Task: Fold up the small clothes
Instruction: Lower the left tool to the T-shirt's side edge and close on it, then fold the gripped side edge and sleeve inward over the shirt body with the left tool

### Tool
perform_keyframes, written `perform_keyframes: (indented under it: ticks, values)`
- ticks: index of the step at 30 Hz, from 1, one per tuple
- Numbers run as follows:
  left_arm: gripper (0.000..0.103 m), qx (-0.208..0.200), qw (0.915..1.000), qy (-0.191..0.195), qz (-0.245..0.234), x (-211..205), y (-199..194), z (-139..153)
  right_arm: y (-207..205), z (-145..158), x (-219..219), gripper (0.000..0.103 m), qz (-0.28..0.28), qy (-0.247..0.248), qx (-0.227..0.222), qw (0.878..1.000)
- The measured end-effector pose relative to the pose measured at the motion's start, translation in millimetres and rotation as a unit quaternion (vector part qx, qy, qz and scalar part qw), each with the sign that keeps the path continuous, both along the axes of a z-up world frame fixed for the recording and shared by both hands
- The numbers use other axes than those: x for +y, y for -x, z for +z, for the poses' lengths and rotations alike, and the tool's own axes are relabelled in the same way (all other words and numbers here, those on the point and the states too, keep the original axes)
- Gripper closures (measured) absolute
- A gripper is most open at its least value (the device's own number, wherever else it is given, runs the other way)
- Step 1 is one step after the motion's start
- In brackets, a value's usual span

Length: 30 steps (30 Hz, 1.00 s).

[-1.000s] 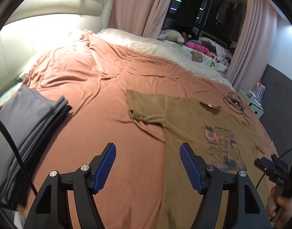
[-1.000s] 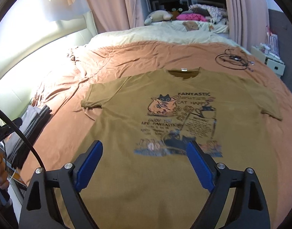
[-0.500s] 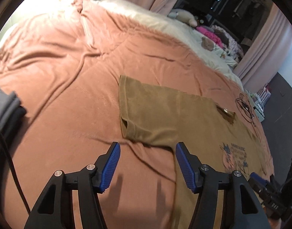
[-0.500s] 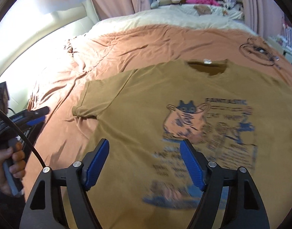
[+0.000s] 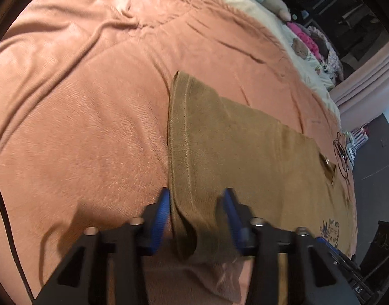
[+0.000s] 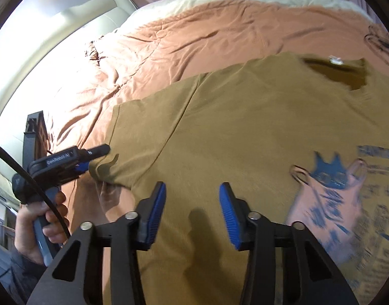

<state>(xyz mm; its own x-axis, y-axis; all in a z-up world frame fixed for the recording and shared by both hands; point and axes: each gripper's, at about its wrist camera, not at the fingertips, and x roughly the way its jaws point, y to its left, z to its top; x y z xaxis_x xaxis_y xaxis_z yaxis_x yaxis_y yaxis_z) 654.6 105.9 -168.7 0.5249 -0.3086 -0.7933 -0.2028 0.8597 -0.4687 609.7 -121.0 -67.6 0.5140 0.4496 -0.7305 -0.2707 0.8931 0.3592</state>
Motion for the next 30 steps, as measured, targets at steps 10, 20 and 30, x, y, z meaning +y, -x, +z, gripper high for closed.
perform_keyframes:
  ticks: [10,20,30]
  values:
    - [0.1,-0.032,0.999,-0.005,-0.029,-16.1,-4.3,36.6,-54.4,-29.3,32.5,0.085,0.02,-0.042,0.043,0.998]
    - [0.1,-0.077,0.9943,-0.021,-0.071,-50.9,-20.6,88.7,-60.0,-28.8,23.7,0.084,0.029,-0.06,0.05,0.996]
    - [0.1,-0.077,0.9856,-0.024,-0.149,-119.5,-21.0,95.1,-18.7,-6.5,-42.0,0.049,-0.026,-0.088,0.035,0.995]
